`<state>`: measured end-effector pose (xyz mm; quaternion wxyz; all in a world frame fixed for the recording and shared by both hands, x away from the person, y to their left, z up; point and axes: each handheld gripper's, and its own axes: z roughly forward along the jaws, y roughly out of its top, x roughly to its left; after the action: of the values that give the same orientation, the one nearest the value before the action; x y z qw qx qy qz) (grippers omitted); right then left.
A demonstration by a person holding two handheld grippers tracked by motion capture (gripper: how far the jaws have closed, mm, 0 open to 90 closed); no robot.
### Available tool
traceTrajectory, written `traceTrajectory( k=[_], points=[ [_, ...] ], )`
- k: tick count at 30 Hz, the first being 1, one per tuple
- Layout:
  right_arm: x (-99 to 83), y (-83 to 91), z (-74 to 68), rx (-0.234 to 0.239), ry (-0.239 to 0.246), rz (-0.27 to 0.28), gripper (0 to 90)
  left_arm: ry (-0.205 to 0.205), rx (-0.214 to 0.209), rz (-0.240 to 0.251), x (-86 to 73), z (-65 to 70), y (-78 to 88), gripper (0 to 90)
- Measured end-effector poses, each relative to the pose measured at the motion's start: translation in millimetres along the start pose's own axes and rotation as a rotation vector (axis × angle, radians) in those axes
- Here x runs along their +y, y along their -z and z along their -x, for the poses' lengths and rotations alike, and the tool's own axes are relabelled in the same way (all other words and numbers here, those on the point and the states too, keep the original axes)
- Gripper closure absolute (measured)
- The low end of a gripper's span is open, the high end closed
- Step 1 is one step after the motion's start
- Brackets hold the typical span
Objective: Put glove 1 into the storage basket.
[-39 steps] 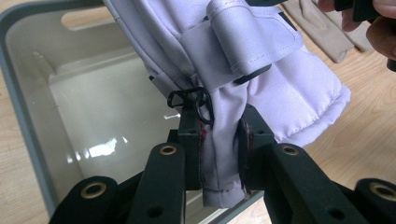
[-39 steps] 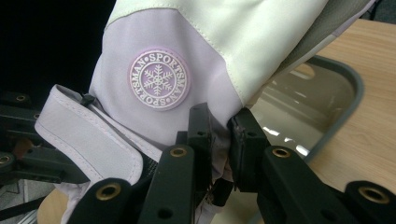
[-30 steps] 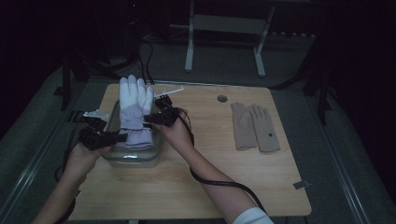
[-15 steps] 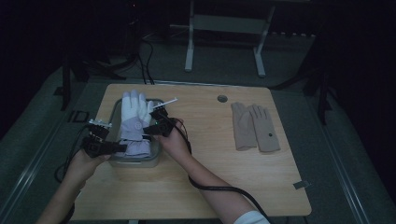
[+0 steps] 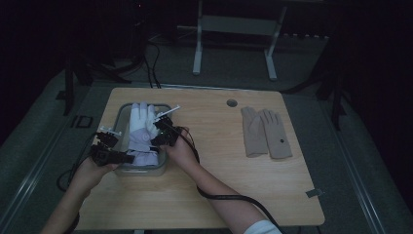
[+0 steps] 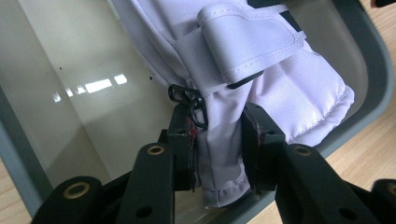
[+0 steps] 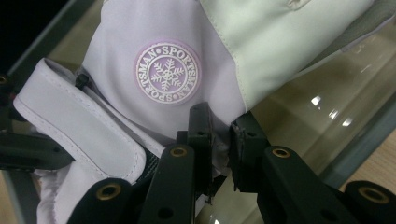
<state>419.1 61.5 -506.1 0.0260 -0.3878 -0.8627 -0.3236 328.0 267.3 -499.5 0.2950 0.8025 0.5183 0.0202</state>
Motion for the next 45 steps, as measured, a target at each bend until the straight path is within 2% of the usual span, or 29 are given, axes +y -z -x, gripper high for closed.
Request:
traceTrajectory(
  k=[3,7,11,12,13,14,16,21,24,25,31,33,39,43,45],
  points=[
    [0.9,-1.3,-0.2,-0.001,0.0,-0.015,78.4,0.004,-0.005,-0.02,1.1,-1.1,-0.3,66.3],
    [1.4,-1.8,-1.8,-0.004,0.01,-0.028,73.3,0.007,0.014,-0.033,1.7,-0.6,-0.5,63.4],
    [4.0,1.7,-3.2,0.007,0.022,-0.034,61.5,0.007,0.027,-0.021,-1.1,-2.0,1.9,60.3],
    [4.7,3.7,-3.3,0.008,0.028,-0.023,55.8,0.014,0.023,-0.012,-2.2,-2.4,2.3,59.9],
    [5.6,6.1,-4.1,-0.012,0.042,-0.009,48.3,0.015,0.027,-0.001,-3.3,-2.2,3.0,58.7],
    [6.1,8.6,-3.8,-0.018,0.048,0.001,45.6,0.012,0.034,0.011,-4.3,-1.6,3.8,57.2],
    [6.5,13.4,-1.1,-0.011,0.047,0.018,45.0,0.012,0.047,0.039,-6.1,1.0,5.0,55.1],
    [6.4,25.1,3.0,0.01,0.084,0.055,39.9,0.008,0.081,0.11,-8.4,8.6,11.6,49.0],
    [7.0,33.1,3.3,0.024,0.104,0.074,38.4,0.016,0.065,0.157,-7.6,10.3,19.6,49.9],
    [7.2,35.8,3.3,0.027,0.115,0.079,38.4,0.015,0.071,0.171,-7.0,11.6,22.5,49.9],
    [6.6,51.5,4.2,0.025,0.136,0.114,32.1,-0.027,0.051,0.214,-0.8,29.2,30.2,50.7],
    [5.8,55.9,6.6,0.025,0.135,0.125,31.0,-0.037,0.028,0.227,1.8,35.8,30.0,50.7],
    [1.2,66.8,14.7,0.038,0.147,0.125,22.1,-0.074,0.007,0.263,11.8,56.3,25.3,50.3],
    [-2.7,75.5,22.6,0.039,0.135,0.14,20.4,-0.095,-0.014,0.271,19.0,67.4,20.5,45.8],
    [-4.9,80.1,26.8,0.039,0.129,0.147,20.2,-0.096,-0.006,0.284,21.7,72.7,18.9,39.3]
  ],
)
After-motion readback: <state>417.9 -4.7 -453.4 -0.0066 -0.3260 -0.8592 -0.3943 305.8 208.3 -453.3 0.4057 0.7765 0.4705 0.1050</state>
